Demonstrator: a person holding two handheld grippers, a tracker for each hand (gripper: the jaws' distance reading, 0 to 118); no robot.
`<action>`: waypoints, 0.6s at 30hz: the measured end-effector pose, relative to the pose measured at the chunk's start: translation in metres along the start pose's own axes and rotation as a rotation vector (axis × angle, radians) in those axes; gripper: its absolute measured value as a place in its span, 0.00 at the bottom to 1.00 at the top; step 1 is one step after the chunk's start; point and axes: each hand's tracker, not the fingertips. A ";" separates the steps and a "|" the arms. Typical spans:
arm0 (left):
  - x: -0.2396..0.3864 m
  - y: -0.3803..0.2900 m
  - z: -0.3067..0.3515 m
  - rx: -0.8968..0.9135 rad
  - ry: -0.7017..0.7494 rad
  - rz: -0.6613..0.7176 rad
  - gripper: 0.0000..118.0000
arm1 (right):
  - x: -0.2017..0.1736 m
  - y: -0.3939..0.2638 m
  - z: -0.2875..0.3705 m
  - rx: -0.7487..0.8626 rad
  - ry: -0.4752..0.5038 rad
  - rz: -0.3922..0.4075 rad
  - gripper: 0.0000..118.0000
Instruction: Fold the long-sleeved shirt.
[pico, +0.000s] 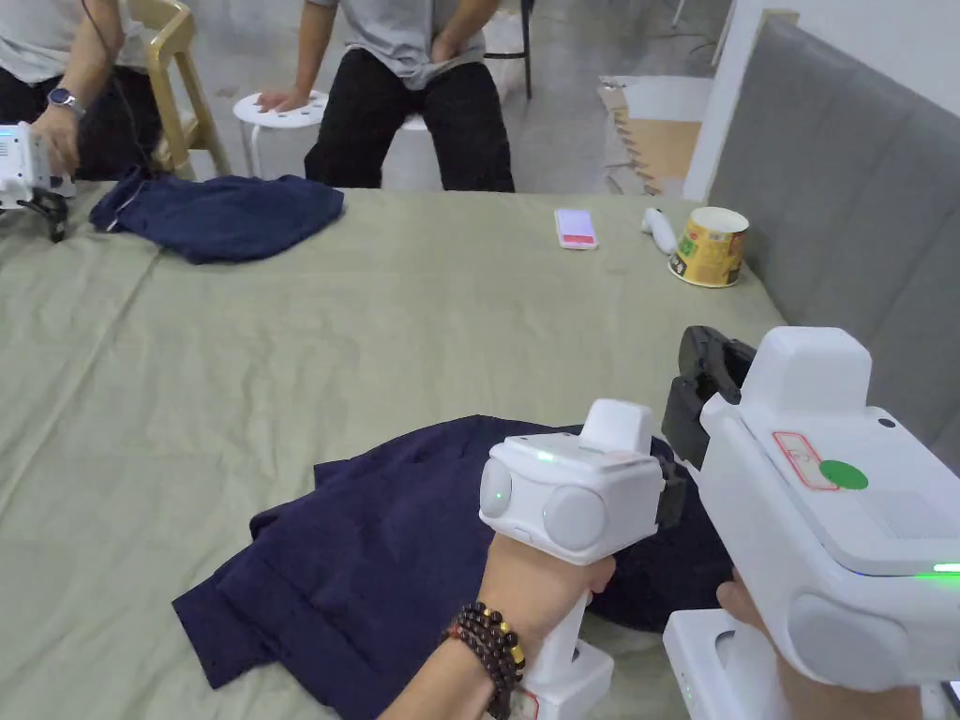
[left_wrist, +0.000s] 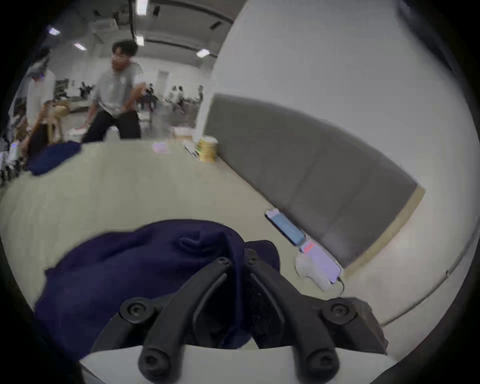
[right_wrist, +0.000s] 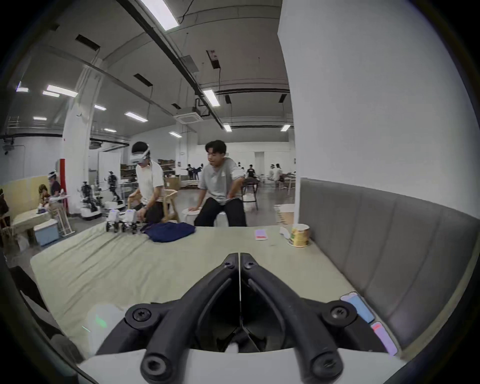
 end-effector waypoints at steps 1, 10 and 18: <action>0.006 -0.010 -0.016 -0.031 0.007 -0.012 0.09 | 0.007 -0.002 0.005 -0.008 -0.024 0.002 0.00; -0.013 -0.014 0.038 0.108 0.039 -0.032 0.94 | 0.035 -0.021 0.010 -0.095 -0.103 -0.028 0.00; -0.072 -0.038 0.197 0.432 0.262 0.090 0.93 | 0.013 -0.029 0.002 -0.102 -0.008 -0.041 0.00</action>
